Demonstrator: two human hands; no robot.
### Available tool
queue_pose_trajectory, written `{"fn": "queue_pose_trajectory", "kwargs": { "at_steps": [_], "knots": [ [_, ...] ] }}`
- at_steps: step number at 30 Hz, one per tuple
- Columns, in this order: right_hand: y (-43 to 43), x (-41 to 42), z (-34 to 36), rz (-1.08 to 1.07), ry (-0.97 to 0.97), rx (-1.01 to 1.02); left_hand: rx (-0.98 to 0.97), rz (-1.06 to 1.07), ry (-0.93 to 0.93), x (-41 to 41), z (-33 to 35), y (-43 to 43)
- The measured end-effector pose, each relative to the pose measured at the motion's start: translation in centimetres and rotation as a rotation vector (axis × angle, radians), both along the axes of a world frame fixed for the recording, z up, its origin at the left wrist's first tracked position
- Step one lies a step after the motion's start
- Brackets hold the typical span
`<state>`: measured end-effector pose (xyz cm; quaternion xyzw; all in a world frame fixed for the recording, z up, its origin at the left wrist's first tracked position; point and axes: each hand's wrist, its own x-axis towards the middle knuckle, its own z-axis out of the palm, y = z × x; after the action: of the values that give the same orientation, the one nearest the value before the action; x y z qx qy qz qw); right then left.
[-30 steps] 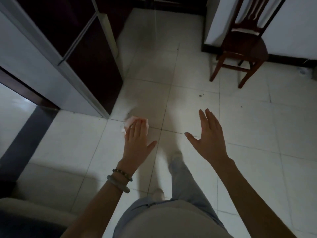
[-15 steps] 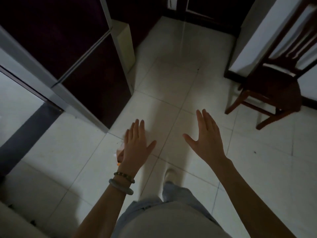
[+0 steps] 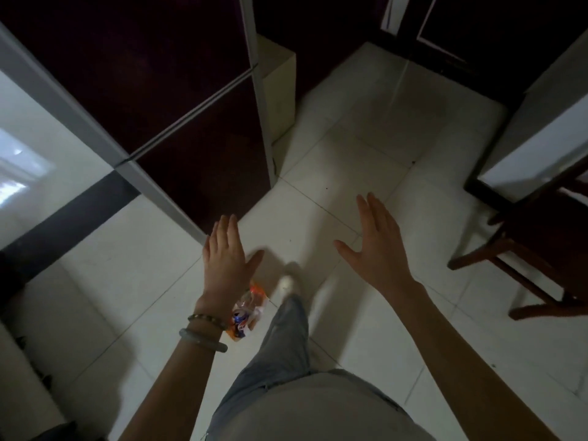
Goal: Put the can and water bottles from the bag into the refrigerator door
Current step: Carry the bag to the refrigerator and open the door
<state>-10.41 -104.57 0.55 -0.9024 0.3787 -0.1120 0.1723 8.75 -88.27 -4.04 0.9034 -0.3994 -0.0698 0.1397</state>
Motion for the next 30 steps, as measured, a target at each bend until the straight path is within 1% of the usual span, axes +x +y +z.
{"fn": "queue_pose_trajectory", "kwargs": {
  "at_steps": [10, 15, 20, 30],
  "knots": [
    [-9.4, 13.0, 0.9, 0.255, 0.003, -0.048, -0.067, 0.137, -0.069, 8.4, 1.6, -8.6],
    [-12.9, 19.1, 1.6, 0.37, -0.04, -0.08, -0.08, 0.197, -0.132, 12.8, 3.0, -11.2],
    [-14.3, 23.7, 2.1, 0.489, -0.076, -0.07, -0.088, 0.314, -0.182, 15.6, 4.3, -11.6],
    [-15.6, 32.2, 3.8, 0.838, -0.115, -0.129, -0.126, 0.631, -0.259, 19.1, 7.2, -10.3]
  ]
}}
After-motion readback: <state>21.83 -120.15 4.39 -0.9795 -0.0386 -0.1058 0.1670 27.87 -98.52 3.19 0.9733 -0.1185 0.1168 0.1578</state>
